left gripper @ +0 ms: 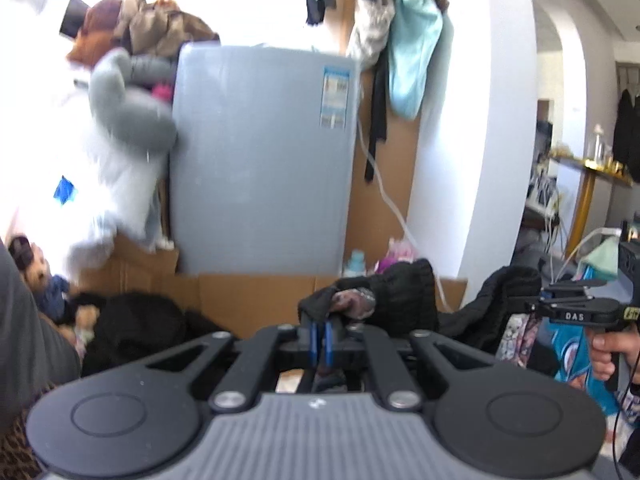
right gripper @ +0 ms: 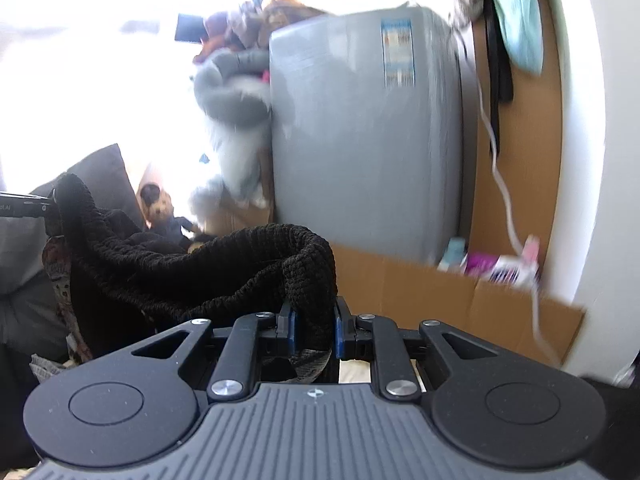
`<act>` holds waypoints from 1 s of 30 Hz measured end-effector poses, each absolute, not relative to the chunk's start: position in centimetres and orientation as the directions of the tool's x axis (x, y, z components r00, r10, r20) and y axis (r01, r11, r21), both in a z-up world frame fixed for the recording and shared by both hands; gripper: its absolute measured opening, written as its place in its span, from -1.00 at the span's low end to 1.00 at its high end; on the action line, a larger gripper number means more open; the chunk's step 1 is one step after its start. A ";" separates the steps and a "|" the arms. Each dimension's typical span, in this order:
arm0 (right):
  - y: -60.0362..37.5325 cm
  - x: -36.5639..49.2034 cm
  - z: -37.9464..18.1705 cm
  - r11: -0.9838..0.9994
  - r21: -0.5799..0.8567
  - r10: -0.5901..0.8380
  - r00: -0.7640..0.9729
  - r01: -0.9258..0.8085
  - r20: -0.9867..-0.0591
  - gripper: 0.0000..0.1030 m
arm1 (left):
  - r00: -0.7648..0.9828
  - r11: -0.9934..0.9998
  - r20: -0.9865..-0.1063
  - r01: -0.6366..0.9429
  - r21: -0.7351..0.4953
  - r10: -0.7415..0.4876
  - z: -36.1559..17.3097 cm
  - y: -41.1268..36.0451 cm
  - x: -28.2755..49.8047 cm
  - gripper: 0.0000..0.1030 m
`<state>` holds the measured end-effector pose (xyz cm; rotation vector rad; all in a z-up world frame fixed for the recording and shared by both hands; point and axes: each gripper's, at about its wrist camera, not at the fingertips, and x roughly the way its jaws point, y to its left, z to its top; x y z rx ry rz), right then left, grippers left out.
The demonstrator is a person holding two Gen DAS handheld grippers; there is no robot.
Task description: Fold clothes
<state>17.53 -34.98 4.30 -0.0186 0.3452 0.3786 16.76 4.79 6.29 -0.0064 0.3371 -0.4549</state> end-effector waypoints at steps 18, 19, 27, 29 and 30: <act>-38.1 6.1 18.6 0.926 -0.169 0.314 0.937 -0.338 -0.152 -0.67 | 0.828 0.833 -0.094 0.550 -0.062 -0.553 16.4 3.5 8.3 -0.93; -38.4 5.3 19.0 0.924 -0.174 0.317 0.937 -0.340 -0.149 -0.67 | 0.820 0.825 -0.086 0.561 -0.068 -0.565 16.5 3.5 7.5 -0.93; -40.7 -2.0 20.9 0.907 -0.200 0.347 0.927 -0.370 -0.144 -0.67 | 0.747 0.750 -0.070 0.654 -0.105 -0.661 17.6 2.5 1.4 -0.93; -41.2 -3.5 21.1 0.905 -0.204 0.348 0.925 -0.374 -0.150 -0.67 | 0.740 0.743 -0.076 0.660 -0.109 -0.669 17.5 2.2 0.6 -0.93; -41.5 -4.1 21.1 0.903 -0.202 0.352 0.923 -0.378 -0.153 -0.67 | 0.737 0.741 -0.079 0.663 -0.109 -0.671 17.4 2.1 0.3 -0.93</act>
